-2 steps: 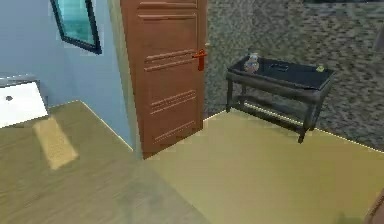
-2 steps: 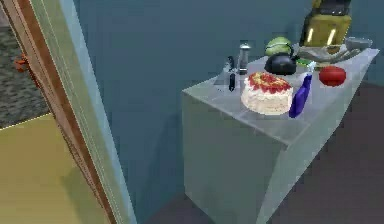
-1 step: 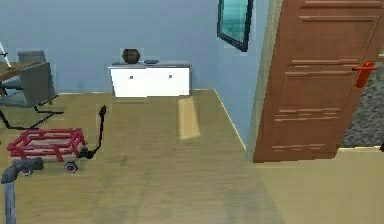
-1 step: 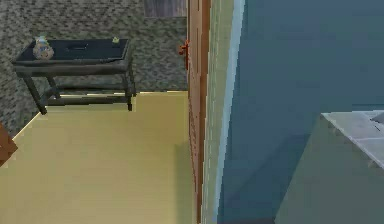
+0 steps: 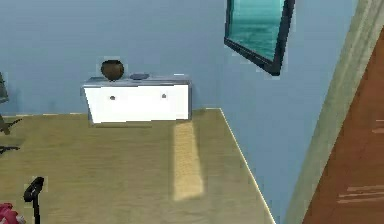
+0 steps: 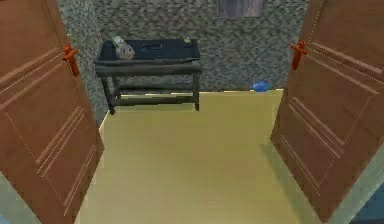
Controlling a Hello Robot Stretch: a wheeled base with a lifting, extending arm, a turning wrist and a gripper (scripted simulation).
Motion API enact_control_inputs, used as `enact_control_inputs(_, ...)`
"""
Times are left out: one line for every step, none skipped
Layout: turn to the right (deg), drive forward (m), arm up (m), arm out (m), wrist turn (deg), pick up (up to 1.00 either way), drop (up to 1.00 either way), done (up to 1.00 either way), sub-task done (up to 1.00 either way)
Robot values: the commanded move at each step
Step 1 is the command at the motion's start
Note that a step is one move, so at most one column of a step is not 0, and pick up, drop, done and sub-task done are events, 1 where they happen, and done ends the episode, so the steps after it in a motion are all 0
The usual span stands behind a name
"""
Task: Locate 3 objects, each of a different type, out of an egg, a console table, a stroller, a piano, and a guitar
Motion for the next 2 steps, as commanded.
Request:
enact_control_inputs(-45.0,0.0,0.0,0.0,0.0,0.0,0.0,0.0,0.0)
enact_control_inputs(-12.0,0.0,0.0,0.0,0.0,0.0,0.0,0.0,0.0)
